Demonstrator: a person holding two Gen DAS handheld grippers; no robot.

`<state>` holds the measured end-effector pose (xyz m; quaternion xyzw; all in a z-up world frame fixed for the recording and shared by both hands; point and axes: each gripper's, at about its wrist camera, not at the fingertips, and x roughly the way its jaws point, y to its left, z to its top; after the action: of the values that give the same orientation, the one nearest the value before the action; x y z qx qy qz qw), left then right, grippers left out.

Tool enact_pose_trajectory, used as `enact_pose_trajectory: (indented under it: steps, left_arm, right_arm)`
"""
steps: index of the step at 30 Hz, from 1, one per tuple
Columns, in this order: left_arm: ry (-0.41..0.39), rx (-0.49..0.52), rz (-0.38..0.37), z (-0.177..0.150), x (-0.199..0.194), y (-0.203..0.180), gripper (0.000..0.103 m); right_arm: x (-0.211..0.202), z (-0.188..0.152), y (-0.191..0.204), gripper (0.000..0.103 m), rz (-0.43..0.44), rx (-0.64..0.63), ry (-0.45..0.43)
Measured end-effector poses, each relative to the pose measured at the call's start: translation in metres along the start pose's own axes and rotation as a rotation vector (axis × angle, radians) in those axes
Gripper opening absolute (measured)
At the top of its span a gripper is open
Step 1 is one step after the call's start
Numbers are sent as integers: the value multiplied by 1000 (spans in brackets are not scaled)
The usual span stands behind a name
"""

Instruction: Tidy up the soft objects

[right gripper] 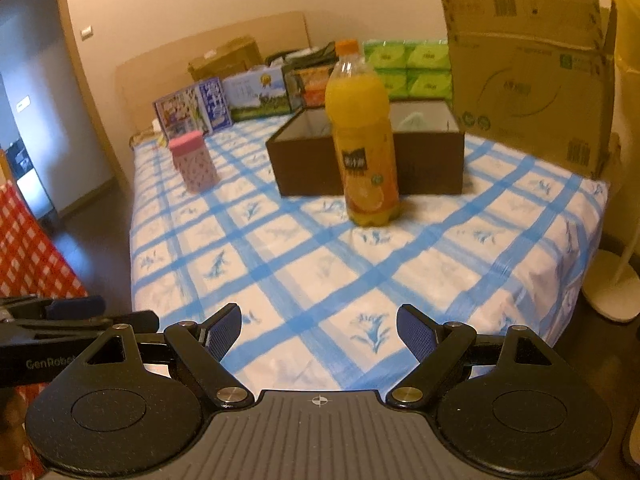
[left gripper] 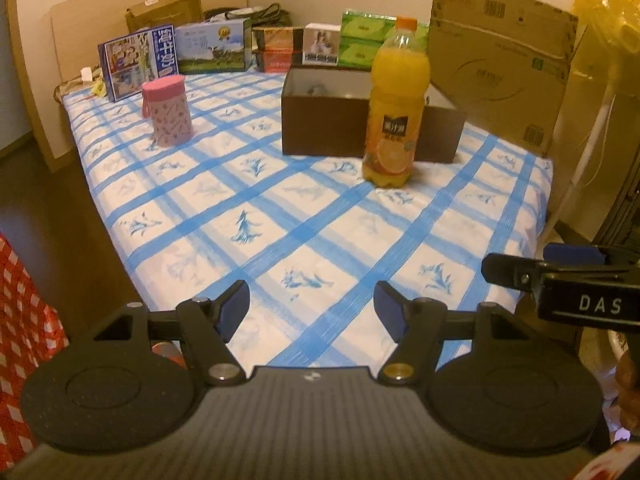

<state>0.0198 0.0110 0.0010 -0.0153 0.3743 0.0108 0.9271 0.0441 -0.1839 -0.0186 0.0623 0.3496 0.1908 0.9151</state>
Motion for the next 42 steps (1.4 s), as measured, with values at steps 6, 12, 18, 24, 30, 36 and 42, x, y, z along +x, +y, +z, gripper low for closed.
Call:
enact_pose_trajectory:
  steps: [6, 12, 18, 24, 30, 36, 42]
  left_arm:
    - [39, 8, 16, -6, 10, -2, 66]
    - [72, 4, 17, -12, 17, -3, 66]
    - [86, -3, 24, -16, 18, 0, 67]
    - [90, -7, 28, -21, 17, 4, 66]
    - [89, -9, 26, -21, 16, 4, 66]
    - [86, -10, 33, -23, 14, 5, 66]
    - [86, -11, 32, -23, 14, 5, 66]
  right_arm:
    - [10, -9, -3, 84, 8, 8, 49]
    - [18, -14, -3, 84, 12, 14, 85]
    - [22, -18, 0, 84, 7, 8, 107]
    - [23, -21, 2, 84, 1, -3, 118]
    - [25, -23, 2, 84, -8, -6, 128]
    - [25, -23, 2, 84, -8, -13, 133]
    - [25, -23, 2, 84, -6, -12, 134]
